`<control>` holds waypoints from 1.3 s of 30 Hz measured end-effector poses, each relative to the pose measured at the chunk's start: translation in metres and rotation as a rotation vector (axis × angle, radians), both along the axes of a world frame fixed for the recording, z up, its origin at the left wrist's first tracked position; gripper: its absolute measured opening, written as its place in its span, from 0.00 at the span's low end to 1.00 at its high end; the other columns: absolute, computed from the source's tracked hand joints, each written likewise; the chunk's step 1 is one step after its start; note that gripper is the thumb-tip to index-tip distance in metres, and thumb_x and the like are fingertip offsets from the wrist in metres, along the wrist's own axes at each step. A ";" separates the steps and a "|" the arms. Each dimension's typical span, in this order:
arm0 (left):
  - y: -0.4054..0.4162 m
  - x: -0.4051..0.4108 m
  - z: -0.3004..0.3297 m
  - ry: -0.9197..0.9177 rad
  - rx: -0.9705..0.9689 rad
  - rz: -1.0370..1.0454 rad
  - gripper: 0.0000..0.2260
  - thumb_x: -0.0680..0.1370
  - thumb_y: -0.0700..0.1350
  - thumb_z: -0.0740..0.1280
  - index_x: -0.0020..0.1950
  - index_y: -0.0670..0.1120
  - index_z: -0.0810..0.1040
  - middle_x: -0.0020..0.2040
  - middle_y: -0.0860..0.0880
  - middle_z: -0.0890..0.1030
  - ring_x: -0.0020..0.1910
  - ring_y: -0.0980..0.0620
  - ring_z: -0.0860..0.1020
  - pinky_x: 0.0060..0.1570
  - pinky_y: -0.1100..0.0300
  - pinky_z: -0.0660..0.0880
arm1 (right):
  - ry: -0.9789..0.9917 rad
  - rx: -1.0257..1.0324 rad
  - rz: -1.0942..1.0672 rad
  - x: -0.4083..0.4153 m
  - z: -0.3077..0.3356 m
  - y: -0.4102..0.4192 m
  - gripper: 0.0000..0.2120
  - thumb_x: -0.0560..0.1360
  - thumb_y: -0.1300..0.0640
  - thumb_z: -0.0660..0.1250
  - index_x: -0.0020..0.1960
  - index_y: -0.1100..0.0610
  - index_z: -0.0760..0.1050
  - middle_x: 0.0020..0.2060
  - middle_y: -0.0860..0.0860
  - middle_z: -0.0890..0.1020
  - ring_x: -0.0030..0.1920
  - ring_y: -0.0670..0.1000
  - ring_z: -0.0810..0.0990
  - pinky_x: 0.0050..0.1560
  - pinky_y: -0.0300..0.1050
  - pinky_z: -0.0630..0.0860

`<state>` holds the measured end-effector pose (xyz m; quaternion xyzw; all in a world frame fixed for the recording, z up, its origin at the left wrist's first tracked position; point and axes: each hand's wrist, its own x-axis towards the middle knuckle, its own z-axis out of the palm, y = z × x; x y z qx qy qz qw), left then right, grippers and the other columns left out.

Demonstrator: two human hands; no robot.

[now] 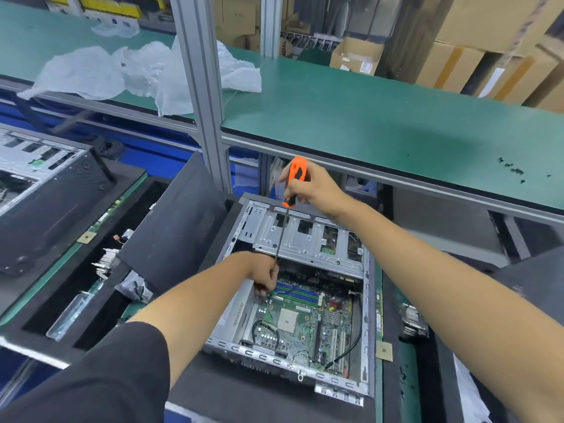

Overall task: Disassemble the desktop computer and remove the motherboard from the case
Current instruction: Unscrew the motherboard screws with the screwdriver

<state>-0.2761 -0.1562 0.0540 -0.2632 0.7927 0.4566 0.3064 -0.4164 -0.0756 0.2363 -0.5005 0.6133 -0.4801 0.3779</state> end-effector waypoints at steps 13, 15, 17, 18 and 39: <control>0.044 -0.003 0.029 0.241 -0.090 -0.242 0.07 0.79 0.45 0.71 0.55 0.44 0.78 0.45 0.49 0.87 0.47 0.59 0.84 0.55 0.58 0.77 | -0.359 -0.206 -0.417 -0.005 -0.008 0.054 0.08 0.75 0.63 0.59 0.37 0.57 0.65 0.27 0.51 0.69 0.24 0.50 0.61 0.27 0.41 0.62; 0.051 -0.005 0.031 0.293 -0.110 -0.226 0.07 0.81 0.45 0.69 0.55 0.43 0.77 0.45 0.50 0.87 0.46 0.59 0.84 0.56 0.56 0.78 | -0.370 -0.255 -0.450 -0.010 -0.001 0.063 0.09 0.74 0.62 0.59 0.36 0.57 0.64 0.25 0.49 0.68 0.23 0.49 0.58 0.26 0.40 0.59; 0.057 -0.008 0.036 0.342 -0.128 -0.210 0.07 0.82 0.45 0.68 0.55 0.43 0.76 0.41 0.58 0.85 0.44 0.59 0.84 0.48 0.60 0.76 | -0.401 -0.314 -0.515 -0.015 0.007 0.072 0.11 0.77 0.65 0.57 0.37 0.57 0.63 0.24 0.48 0.67 0.24 0.49 0.58 0.26 0.39 0.58; 0.060 -0.011 0.040 0.365 -0.131 -0.201 0.07 0.82 0.44 0.67 0.55 0.42 0.76 0.40 0.62 0.84 0.43 0.60 0.84 0.46 0.62 0.75 | -0.437 -0.348 -0.553 -0.018 0.011 0.076 0.12 0.78 0.66 0.57 0.37 0.56 0.63 0.24 0.49 0.66 0.24 0.48 0.58 0.26 0.39 0.57; 0.160 -0.113 0.057 0.806 -0.068 -0.032 0.02 0.80 0.42 0.70 0.48 0.48 0.80 0.42 0.55 0.83 0.41 0.61 0.80 0.44 0.69 0.75 | -0.406 0.245 -0.745 -0.113 -0.065 0.217 0.10 0.75 0.62 0.62 0.38 0.53 0.64 0.29 0.50 0.66 0.24 0.48 0.57 0.27 0.41 0.53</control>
